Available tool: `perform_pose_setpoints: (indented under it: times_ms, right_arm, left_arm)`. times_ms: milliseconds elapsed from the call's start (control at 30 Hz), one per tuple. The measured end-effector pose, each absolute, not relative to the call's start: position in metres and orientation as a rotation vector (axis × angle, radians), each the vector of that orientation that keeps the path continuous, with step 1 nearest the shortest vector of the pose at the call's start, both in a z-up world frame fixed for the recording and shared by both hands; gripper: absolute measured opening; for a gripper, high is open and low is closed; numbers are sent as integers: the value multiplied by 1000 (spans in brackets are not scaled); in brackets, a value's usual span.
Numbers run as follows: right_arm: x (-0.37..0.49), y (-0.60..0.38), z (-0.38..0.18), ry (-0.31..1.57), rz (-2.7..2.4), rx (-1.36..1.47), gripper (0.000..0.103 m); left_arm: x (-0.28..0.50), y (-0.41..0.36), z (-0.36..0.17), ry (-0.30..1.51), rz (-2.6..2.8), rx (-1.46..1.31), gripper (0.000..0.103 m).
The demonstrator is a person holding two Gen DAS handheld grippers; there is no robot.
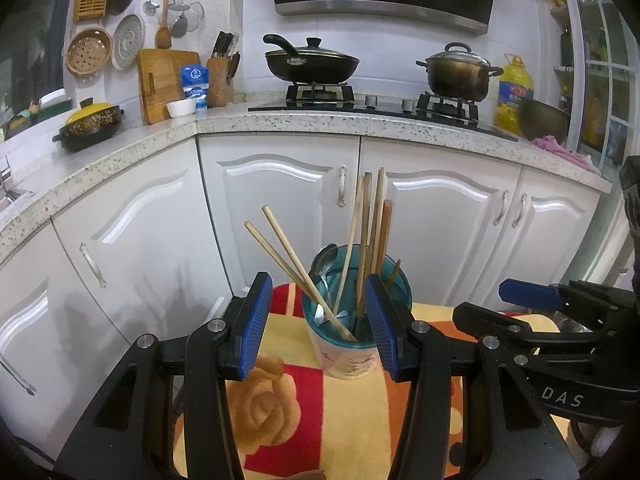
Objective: Organize utensils
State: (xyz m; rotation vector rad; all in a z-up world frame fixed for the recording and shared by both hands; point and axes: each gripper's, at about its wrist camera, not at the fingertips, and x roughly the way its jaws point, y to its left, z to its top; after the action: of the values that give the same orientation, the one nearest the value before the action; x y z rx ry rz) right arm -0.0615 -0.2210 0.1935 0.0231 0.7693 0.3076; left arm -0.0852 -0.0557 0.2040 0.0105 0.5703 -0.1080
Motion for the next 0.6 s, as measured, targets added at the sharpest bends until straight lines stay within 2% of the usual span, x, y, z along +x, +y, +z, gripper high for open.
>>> perform_pose_setpoints:
  times_ms: [600]
  right_arm:
    - [-61, -216, 191, 773, 314, 10, 62]
  left_arm:
    - [-91, -56, 202, 563, -104, 21, 47]
